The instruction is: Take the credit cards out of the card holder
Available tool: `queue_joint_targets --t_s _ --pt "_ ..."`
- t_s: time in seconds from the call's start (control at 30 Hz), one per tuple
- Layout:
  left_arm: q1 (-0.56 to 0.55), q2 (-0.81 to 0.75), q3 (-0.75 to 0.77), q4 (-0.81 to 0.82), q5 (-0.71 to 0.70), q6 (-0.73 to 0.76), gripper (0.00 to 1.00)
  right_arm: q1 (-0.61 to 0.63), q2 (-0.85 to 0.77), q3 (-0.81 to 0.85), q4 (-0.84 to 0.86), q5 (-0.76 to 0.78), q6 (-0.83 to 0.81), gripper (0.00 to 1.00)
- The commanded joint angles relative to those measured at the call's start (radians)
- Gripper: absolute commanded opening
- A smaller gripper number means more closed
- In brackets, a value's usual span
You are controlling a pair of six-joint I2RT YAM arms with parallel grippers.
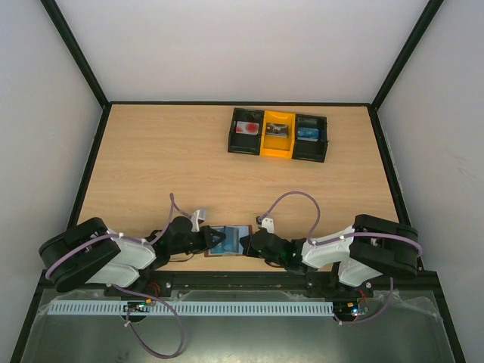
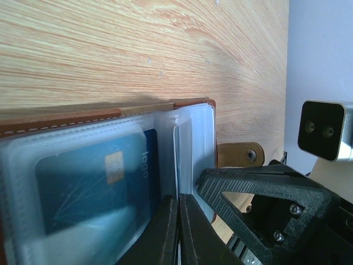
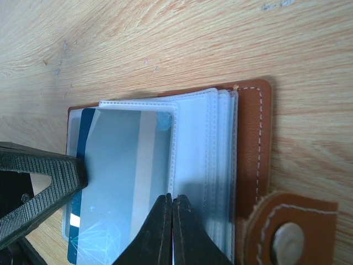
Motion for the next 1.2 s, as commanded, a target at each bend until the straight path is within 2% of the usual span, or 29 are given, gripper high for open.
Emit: queue_joint_targets --t_s 0.0,0.27,0.37,0.5,0.77,0.93,1.07,1.17 --pt "0.025 -0.038 -0.018 -0.042 -0.005 0.041 0.03 0.001 0.030 -0.016 -0.084 0.007 0.006 0.03" --pt "0.055 -0.086 -0.024 -0.093 0.004 0.064 0.03 0.001 0.038 -0.009 -0.087 0.005 -0.002 0.03" --pt "0.060 -0.096 -0.033 -0.057 0.030 0.048 0.03 0.001 0.021 -0.002 -0.082 -0.003 -0.018 0.04" --pt "0.059 -0.085 -0.042 0.005 0.063 0.014 0.03 -0.010 -0.027 -0.011 -0.033 -0.030 -0.018 0.11" --pt "0.059 -0.045 -0.051 0.091 0.093 -0.035 0.03 -0.063 -0.081 -0.096 0.173 -0.142 0.050 0.26" --pt "0.064 -0.006 -0.050 0.114 0.096 -0.043 0.03 -0.067 -0.066 -0.093 0.194 -0.150 0.050 0.27" --pt "0.069 -0.032 -0.039 0.059 0.082 -0.025 0.03 -0.071 -0.061 -0.084 0.187 -0.160 0.035 0.25" --pt "0.069 -0.084 -0.005 -0.084 0.048 0.014 0.03 -0.071 -0.074 -0.058 0.135 -0.153 0.007 0.24"
